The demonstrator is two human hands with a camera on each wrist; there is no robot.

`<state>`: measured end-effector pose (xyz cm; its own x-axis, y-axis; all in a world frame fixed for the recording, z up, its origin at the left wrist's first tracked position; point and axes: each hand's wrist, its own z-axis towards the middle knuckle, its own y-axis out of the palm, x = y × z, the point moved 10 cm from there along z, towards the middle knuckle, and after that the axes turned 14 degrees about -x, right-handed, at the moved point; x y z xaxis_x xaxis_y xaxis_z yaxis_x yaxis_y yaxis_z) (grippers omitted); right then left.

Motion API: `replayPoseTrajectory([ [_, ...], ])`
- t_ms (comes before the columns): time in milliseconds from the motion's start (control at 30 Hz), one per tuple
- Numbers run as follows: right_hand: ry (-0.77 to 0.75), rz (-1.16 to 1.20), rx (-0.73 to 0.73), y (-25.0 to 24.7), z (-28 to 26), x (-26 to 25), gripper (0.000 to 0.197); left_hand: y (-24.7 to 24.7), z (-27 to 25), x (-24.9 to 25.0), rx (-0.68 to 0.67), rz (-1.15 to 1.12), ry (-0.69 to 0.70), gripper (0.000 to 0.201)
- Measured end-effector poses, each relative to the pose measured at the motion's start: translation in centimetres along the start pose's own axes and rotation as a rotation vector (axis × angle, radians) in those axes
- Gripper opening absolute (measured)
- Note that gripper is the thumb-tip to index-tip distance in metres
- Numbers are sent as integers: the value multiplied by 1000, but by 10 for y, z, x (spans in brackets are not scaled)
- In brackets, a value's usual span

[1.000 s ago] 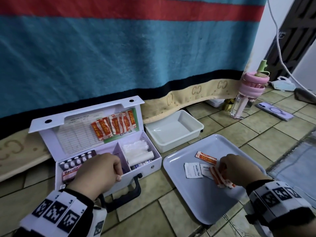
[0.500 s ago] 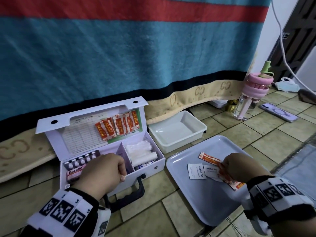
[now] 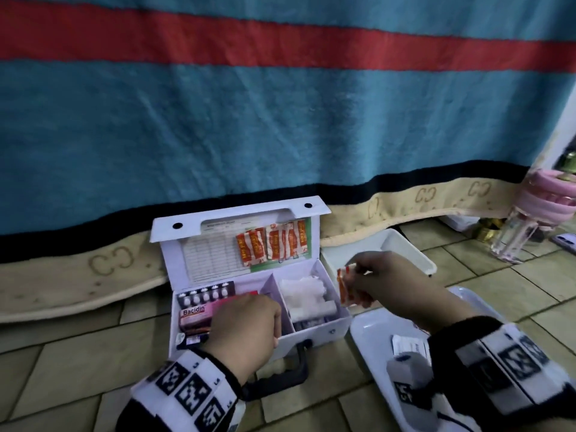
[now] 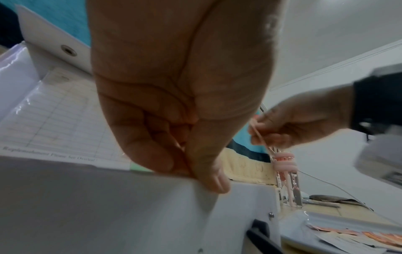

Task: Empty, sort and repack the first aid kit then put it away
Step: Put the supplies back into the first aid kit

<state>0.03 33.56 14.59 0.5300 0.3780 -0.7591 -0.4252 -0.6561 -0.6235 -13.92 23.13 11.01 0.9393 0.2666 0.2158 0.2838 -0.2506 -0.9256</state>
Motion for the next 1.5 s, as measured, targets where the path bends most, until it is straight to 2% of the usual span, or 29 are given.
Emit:
replayPoseTrajectory([
  [100,-91,63,-68,19,45,-27,18,2,-1,-3,-14,1,-17,26],
  [167,-137,170,-28,20,67,-37,16,4,-2,-1,-36,15,-22,28],
  [233,-214,379,14,17,83,-50,11,7,-2,-1,-54,27,-17,28],
  [300,-292,550,29,16,94,-66,15,8,-2,-2,-65,55,-14,26],
  [367,-341,585,40,15,105,-78,15,9,-1,-4,-63,53,-7,23],
  [500,-378,253,149,11,113,-92,27,9,1,-6,-83,33,-6,24],
  [600,-391,-31,210,6,109,-104,23,10,3,-8,-91,-4,-9,21],
  [800,-378,97,182,-2,116,-97,34,11,4,-11,-78,-18,-9,21],
  [867,-390,30,183,-1,114,-101,34,11,4,-11,-78,-18,-7,20],
  [1000,-420,-187,214,1,108,-114,16,12,4,-11,-77,-30,-1,23],
  [1167,-450,-408,146,13,105,-119,12,12,3,-10,-68,-45,10,24],
  [1300,-361,-414,67,20,107,-114,17,11,4,-12,-56,-55,3,22],
  [1367,-315,-458,22,22,108,-114,23,11,3,-11,-50,-53,6,22],
  [1500,-270,-692,-63,31,115,-120,50,11,3,-11,-48,-41,2,22],
])
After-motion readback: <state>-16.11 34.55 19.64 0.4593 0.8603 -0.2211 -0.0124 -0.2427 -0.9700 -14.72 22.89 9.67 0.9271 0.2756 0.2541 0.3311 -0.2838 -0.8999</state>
